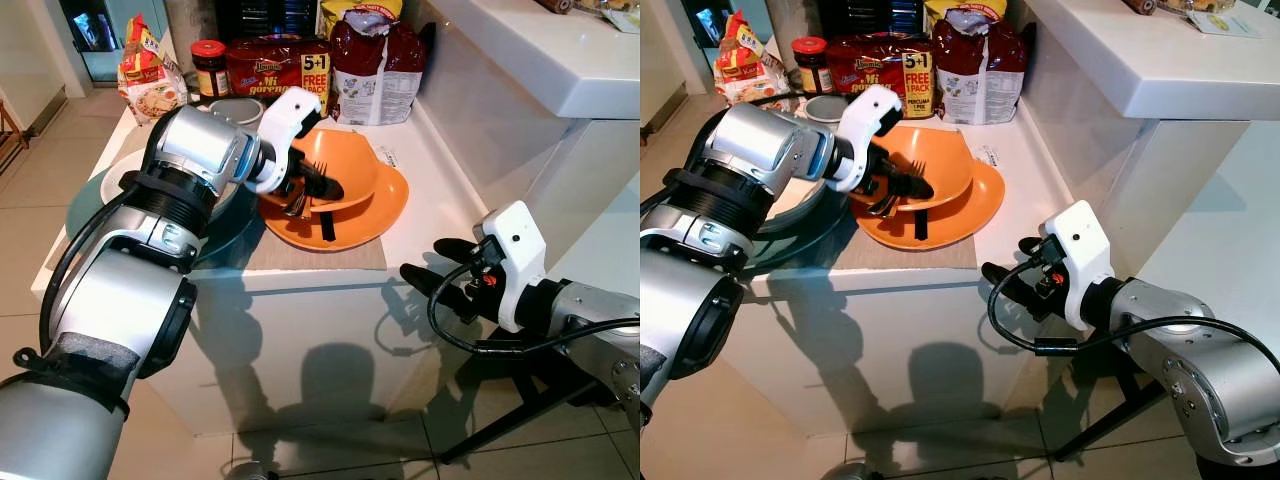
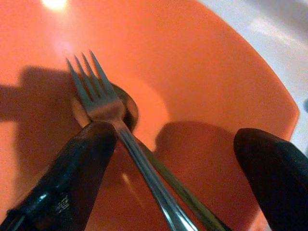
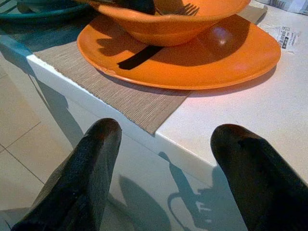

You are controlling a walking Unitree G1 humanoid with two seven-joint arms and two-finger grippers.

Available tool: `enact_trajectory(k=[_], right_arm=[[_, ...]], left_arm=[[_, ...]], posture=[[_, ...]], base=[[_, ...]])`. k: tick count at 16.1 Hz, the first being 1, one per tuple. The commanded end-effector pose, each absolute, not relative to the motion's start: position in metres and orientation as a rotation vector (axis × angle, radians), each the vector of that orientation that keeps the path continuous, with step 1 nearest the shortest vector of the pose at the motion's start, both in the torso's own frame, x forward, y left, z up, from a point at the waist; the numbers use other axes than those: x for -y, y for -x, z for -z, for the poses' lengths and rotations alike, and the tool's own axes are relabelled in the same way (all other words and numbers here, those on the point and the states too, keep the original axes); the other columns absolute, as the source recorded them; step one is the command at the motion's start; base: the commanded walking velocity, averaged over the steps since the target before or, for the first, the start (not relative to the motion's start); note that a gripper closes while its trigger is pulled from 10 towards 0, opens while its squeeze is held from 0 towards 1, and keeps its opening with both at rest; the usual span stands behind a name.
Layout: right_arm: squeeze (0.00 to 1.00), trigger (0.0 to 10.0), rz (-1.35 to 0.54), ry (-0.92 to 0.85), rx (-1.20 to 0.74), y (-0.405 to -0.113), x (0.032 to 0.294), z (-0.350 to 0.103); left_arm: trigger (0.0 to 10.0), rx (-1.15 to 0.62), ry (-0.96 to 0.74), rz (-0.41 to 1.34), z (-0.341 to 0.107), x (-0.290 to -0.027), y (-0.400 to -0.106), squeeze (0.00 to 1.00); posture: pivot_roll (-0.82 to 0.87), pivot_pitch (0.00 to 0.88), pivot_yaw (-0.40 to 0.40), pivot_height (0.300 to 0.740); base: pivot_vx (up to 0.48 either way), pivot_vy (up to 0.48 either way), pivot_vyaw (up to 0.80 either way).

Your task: Setting the table

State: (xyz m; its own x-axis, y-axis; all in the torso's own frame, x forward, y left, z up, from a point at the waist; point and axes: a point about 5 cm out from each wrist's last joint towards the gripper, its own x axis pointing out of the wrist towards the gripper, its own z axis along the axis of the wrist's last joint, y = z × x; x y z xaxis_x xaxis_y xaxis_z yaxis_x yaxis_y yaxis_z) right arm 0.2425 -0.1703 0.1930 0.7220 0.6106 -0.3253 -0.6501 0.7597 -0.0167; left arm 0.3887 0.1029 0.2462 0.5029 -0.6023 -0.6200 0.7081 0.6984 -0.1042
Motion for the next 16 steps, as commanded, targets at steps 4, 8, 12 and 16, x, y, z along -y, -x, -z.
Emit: enact_trajectory(k=[4,8,12,16], right_arm=[[0.00,10.0,-0.689,0.143,-0.326,-0.2446,0.1730,-0.1936],[0.00,10.0,-0.686,0.144,-0.330,-0.2441,0.1729,-0.1926],[0.00,10.0,-0.677,0.152,-0.333,-0.2449,0.1742,-0.1920],[0.00,10.0,-0.676,0.163,-0.338,-0.2447,0.1742,-0.1912]], left_arm=[[10.0,-0.691,-0.118,0.825,-0.2568,-0.0978,-0.3891,0.00],[3.5,-0.706,-0.125,0.829,-0.2543,-0.0980,-0.3894,0.00],[0.0,-0.707,-0.128,0.838,-0.2553,-0.0972,-0.3899,0.00],[0.0,-0.700,-0.139,0.843,-0.2562,-0.0965,-0.3905,0.00]], posture=[[0.00,0.000,-0.040,0.740],[0.00,0.000,-0.035,0.740],[0.00,0.000,-0.035,0.740],[0.00,0.000,-0.032,0.740]], base=[[0.000,0.000,0.00],[0.000,0.000,0.00],[0.000,0.000,0.00],[0.000,0.000,0.00]])
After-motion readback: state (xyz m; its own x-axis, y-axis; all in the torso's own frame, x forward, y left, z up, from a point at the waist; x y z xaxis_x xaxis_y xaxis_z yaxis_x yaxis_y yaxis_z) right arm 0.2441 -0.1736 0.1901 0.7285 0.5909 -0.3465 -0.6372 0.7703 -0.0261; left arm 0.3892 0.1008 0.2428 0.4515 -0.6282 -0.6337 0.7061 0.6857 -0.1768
